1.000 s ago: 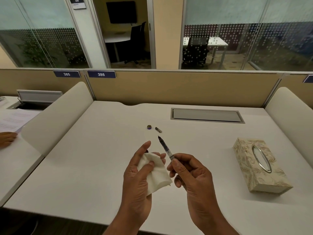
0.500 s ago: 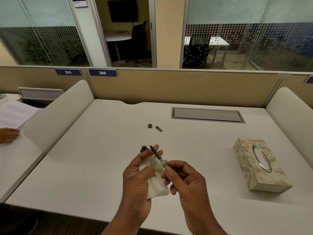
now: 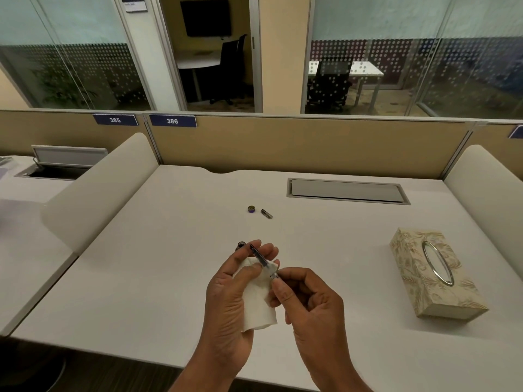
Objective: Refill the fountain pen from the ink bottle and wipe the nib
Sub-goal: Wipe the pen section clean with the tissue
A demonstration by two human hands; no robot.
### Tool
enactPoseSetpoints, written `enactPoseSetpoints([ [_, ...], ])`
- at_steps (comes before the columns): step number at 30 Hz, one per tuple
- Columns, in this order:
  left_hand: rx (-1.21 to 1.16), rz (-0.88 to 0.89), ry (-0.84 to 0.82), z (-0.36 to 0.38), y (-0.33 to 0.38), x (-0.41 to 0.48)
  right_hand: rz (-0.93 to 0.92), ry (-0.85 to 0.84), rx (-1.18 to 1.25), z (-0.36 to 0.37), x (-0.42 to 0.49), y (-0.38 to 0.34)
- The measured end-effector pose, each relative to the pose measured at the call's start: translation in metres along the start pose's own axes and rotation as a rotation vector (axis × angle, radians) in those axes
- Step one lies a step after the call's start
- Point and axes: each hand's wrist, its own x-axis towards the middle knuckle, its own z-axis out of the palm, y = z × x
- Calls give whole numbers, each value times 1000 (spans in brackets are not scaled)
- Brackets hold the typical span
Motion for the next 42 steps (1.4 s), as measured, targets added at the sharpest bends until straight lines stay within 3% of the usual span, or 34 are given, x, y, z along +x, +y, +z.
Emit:
enactPoseSetpoints([
  [22, 77, 61, -63, 5, 6, 5, -65, -19, 60, -1, 11, -16],
  [42, 116, 102, 28, 14, 6, 9, -125, 27, -10, -3, 19, -18],
])
